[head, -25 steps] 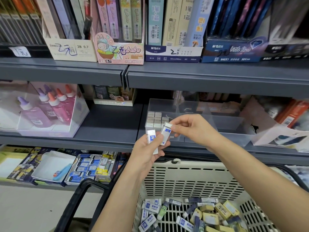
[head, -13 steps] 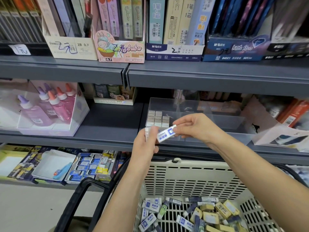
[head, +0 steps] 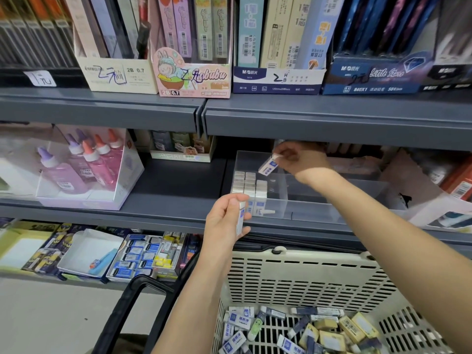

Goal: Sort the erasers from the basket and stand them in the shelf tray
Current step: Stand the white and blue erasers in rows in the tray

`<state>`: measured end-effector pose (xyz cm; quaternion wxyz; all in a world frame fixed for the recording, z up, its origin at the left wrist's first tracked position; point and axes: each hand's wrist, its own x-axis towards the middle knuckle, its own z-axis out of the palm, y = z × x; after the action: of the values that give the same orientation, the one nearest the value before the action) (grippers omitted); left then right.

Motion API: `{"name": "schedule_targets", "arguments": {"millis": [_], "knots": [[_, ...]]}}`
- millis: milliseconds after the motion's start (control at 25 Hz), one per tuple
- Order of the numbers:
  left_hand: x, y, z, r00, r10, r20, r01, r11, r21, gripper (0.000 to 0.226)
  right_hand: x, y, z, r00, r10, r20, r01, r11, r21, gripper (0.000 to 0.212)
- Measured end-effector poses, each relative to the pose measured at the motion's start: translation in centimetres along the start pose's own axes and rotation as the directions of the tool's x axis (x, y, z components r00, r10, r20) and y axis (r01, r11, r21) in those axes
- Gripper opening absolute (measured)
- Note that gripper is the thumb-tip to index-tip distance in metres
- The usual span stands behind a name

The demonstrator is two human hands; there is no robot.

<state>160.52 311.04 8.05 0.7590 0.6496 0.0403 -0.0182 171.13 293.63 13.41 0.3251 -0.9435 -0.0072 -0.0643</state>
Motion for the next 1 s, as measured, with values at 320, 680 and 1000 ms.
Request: {"name": "schedule_targets", "arguments": {"millis": [320, 680, 1000], "knots": [[0.3, 0.4, 0.1, 0.997, -0.077, -0.025, 0.074, 0.990, -0.116, 0.031, -0.1, -0.5, 3.2, 0.986, -0.077, 0.150, 0.106, 0.974, -0.202, 0.019], [0.5, -0.1, 0.2, 0.997, -0.075, -0.009, 0.072, 0.980, -0.184, 0.019, -3.6, -1.7, 1.6, 0.960, -0.206, 0.189, 0.214, 0.977, -0.022, 0.018], [0.5, -0.4, 0.6, 0.978, -0.142, 0.151, 0.175, 0.957, -0.232, 0.025, -6.6, -2.4, 0.1, 0.913, -0.276, 0.301, 0.177, 0.931, 0.318, 0.004]]}}
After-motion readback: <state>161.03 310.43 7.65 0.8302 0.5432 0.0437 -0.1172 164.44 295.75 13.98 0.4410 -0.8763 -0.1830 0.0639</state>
